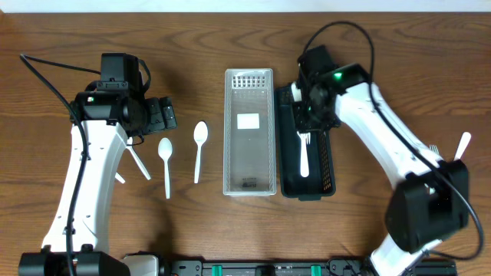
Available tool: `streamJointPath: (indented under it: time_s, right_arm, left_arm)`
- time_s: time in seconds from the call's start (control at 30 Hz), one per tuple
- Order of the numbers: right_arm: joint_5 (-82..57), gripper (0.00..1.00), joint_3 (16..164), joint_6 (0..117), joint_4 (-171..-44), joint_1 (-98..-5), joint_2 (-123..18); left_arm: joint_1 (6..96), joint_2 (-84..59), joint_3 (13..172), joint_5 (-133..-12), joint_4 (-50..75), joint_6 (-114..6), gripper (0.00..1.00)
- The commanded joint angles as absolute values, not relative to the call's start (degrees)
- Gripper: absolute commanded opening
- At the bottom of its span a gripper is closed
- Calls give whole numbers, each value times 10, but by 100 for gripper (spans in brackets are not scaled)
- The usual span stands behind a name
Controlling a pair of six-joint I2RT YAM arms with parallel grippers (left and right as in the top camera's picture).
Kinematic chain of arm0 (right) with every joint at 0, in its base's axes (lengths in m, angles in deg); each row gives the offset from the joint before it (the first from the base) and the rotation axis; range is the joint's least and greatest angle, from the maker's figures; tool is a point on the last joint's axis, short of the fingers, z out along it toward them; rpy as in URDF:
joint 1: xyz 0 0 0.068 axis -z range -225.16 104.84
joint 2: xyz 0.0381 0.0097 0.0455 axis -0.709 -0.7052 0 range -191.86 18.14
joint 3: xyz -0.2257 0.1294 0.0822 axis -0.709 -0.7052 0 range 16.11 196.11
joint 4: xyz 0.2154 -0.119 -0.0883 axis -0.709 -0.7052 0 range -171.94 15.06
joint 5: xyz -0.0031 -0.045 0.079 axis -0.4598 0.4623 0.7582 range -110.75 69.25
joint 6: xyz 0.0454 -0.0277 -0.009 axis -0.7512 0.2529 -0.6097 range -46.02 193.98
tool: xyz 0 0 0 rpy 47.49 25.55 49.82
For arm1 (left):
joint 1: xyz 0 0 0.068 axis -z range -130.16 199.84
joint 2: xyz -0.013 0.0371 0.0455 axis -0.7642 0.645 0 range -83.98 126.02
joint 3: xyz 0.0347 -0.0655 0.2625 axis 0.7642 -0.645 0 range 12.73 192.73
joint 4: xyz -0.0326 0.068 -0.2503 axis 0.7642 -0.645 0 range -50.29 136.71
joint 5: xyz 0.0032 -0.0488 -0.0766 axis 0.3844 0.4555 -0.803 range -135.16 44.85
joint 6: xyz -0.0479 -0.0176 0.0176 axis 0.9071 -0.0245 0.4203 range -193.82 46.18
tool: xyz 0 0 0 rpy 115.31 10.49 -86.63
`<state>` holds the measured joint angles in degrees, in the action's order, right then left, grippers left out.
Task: Pack container
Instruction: 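Place the fork into the black basket with the right gripper, then return the right gripper to the right and grasp another white fork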
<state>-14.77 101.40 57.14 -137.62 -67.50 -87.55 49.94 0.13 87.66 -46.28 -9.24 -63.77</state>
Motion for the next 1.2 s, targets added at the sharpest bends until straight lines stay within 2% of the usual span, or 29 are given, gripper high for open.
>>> streamJointPath:
  time_s: [0.0,0.1,0.17,0.27,0.4,0.63,0.7,0.8,0.9,1.07,1.17]
  right_arm:
    - [-149,2,996,553,-1373,-677,-905]
    - [-149,6,994,553,-1373,-677,-918]
    - [-149,22,994,553,-1371,-677,-921]
    - [-149,39,994,554,-1371,-677,-921]
    - [-149,45,1004,555,-1376,-674,-919]
    - [-206,47,1131,564,-1474,-632,-884]
    - [-224,49,1170,564,-1496,-599,-857]
    - [-234,64,1192,576,-1506,-522,-804]
    - [-233,72,1192,607,-1515,-433,-772]
    - [-233,81,1173,689,-1527,-284,-773]
    - [-233,84,1136,736,-1513,-231,-783]
  left_arm:
    - [497,2,886,-458,-96,-648,98]
    - [497,2,886,-458,-96,-648,98]
    - [497,2,886,-458,-96,-648,98]
    - [497,2,886,-458,-96,-648,98]
    - [497,2,886,-458,-96,-648,98]
    - [497,2,886,-458,-96,-648,98]
    - [497,2,886,-458,-96,-648,98]
    - [497,2,886,-458,-96,-648,98]
    - [497,2,886,-458,-96,-648,98]
    - [497,2,886,-458,-96,-648,98]
    - [497,2,886,-458,-96,-648,98]
